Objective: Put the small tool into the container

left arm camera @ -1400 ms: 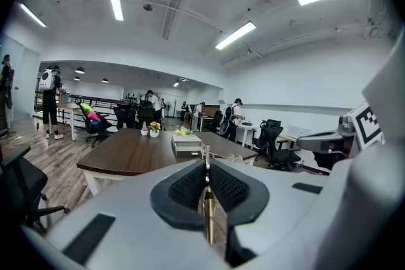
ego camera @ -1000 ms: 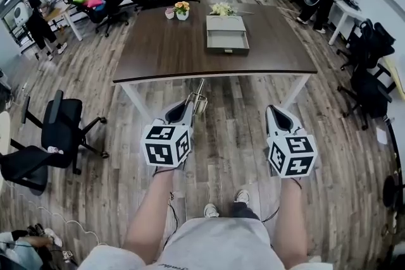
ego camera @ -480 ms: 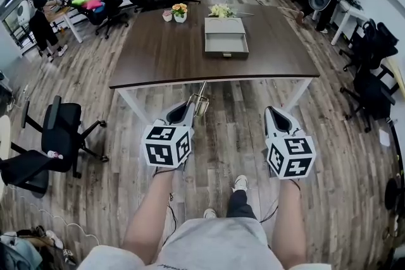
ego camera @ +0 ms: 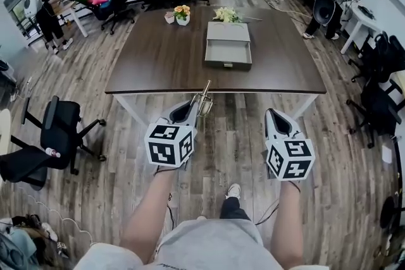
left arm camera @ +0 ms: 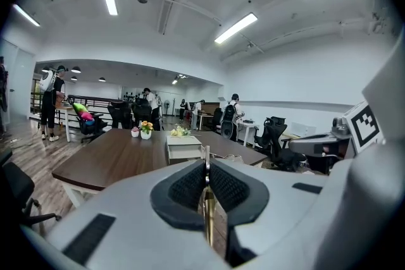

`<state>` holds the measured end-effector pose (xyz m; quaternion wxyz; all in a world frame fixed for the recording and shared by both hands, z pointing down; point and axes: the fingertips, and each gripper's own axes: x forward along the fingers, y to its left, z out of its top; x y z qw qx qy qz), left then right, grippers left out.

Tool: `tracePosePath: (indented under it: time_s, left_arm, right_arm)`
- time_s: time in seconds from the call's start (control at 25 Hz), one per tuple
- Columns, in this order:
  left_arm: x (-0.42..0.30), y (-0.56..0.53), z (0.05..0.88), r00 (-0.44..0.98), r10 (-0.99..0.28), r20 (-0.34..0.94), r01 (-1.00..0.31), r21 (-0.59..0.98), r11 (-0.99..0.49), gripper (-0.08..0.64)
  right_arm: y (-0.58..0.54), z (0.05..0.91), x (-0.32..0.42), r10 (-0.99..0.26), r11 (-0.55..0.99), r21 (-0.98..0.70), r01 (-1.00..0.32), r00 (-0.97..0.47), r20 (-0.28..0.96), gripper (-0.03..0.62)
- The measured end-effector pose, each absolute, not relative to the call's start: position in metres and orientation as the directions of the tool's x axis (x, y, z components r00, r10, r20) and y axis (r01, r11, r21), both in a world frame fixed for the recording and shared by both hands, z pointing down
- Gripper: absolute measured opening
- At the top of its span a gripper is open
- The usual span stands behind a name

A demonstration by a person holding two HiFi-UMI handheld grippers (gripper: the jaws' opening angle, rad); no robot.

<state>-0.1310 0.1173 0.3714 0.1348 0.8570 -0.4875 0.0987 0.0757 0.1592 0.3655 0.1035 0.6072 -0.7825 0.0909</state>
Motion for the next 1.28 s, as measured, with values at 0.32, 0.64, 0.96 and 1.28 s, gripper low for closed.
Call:
tracePosePath:
  time_s: [0.32,0.64,0.96,1.28]
  left_arm:
    - [-0.092,0.064,0.371,0.476,-0.823,0.311,-0.879,0.134,-0.458,0.018]
    - [-0.064,0.024,0.373,0.441,-0.837,0.323,-0.897,0.132,-0.422,0.018]
    - [-0.047,0.007,0.377,0.411,-0.850,0.330,-0.911,0.125,-0.392,0.018]
    - [-0.043,-0.006,0.374,0.370,-0.870,0.326,-0.929,0.114,-0.353,0.018]
  right_arm:
    - [0.100,0.370,0.115,-0.910,0.306,-0.029,-0.952,-0.301,0.284,0.004]
    - [0.057,0.375,0.140,-0.890,0.360,-0.035,-0.932,-0.354,0.289,0.003]
    - [0.033,0.381,0.150,-0.862,0.423,-0.037,-0.905,-0.414,0.293,0.003]
    - [0.013,0.382,0.152,-0.839,0.467,-0.049,-0.883,-0.460,0.289,0.004]
